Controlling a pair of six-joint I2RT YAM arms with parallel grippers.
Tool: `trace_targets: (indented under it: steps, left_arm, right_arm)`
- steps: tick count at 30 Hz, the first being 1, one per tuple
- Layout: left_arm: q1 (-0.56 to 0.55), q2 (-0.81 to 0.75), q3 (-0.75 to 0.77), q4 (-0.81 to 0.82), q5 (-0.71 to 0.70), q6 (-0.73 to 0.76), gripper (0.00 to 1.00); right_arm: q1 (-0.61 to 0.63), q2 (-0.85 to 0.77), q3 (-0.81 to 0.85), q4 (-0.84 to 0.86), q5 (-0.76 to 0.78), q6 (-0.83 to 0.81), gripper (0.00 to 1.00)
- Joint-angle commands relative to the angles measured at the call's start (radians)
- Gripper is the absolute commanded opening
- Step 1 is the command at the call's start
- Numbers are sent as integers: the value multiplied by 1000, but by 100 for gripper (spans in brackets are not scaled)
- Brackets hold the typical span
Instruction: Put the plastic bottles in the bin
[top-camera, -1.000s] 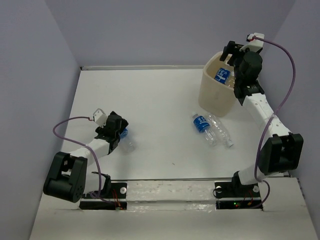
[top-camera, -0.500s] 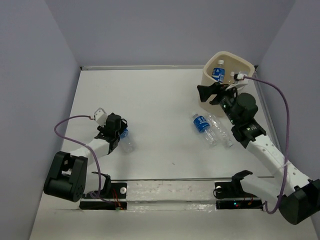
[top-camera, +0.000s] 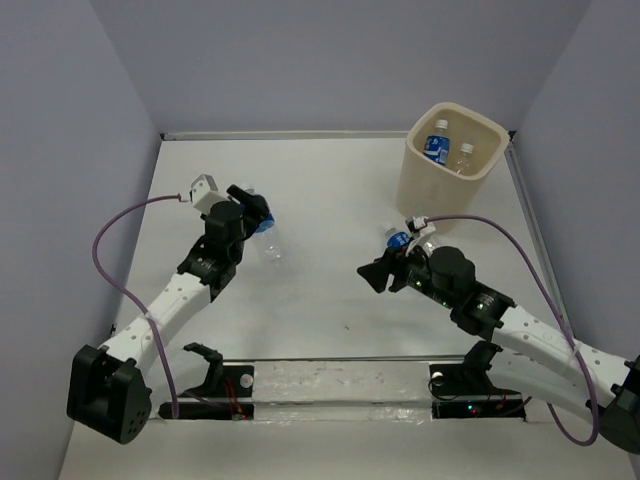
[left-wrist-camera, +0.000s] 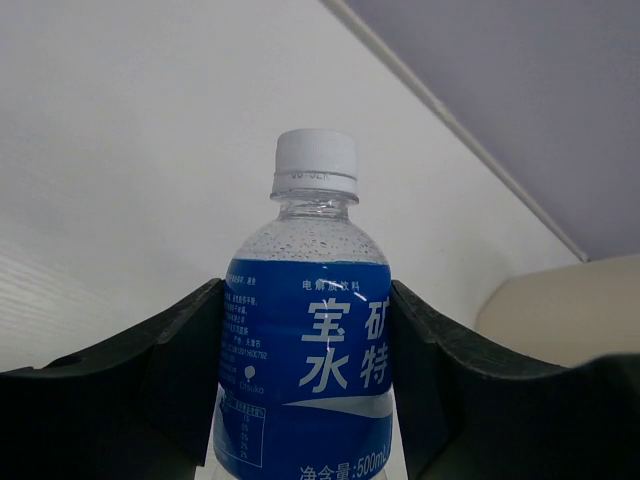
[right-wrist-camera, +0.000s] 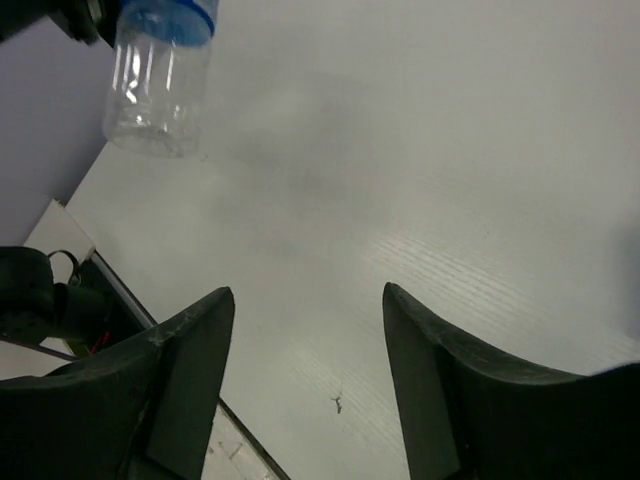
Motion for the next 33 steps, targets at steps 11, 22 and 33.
trace_targets:
  steps: [11, 22, 33]
  left_arm:
    - [-434, 461, 872, 159, -315, 396, 49]
    - [-485, 984, 1531, 279, -271, 490, 48]
    - [-521, 1363, 1902, 558, -145, 568, 48]
  right_arm:
    - [159, -37, -110, -84, 58, 106, 4]
    - [251, -57, -146, -122, 72, 129, 0]
    - [348, -16, -185, -54, 136, 195, 0]
